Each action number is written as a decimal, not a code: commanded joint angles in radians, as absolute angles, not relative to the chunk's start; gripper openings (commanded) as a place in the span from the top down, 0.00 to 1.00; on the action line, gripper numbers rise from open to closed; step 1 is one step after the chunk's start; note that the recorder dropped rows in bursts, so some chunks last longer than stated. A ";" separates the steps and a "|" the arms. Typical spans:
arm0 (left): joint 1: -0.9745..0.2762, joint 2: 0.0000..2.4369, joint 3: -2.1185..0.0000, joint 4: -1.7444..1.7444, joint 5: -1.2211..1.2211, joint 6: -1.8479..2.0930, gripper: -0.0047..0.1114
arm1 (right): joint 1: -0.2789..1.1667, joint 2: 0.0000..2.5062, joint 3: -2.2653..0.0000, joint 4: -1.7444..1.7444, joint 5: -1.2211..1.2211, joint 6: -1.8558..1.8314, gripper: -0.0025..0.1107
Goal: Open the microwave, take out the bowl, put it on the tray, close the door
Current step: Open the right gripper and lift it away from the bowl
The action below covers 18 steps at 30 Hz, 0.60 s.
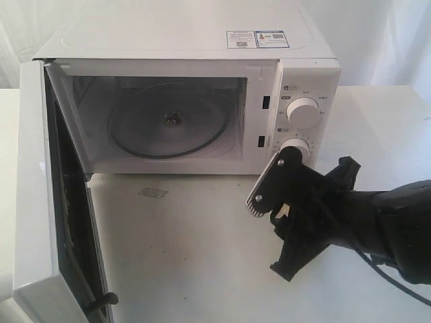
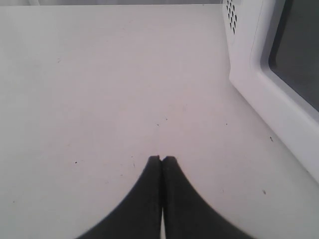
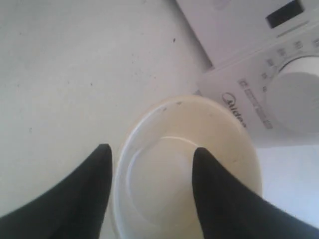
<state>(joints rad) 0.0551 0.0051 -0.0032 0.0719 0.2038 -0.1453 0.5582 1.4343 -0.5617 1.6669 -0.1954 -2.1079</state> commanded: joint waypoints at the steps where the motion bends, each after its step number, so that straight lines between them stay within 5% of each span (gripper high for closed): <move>1: 0.057 0.000 0.000 0.069 0.202 -0.150 0.96 | 0.558 1.331 -0.562 1.734 -0.160 -2.054 0.56; 10: 0.057 0.000 0.000 0.069 0.202 -0.150 0.96 | 0.558 1.105 -0.529 1.744 0.068 -1.710 0.56; 18: 0.057 0.000 0.000 0.069 0.202 -0.150 0.96 | 0.558 0.943 -0.426 1.744 0.085 -1.686 0.69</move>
<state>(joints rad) 0.0551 0.0051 -0.0032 0.0719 0.2038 -0.1453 0.5582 0.9911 -0.4637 1.7479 0.0715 -1.6941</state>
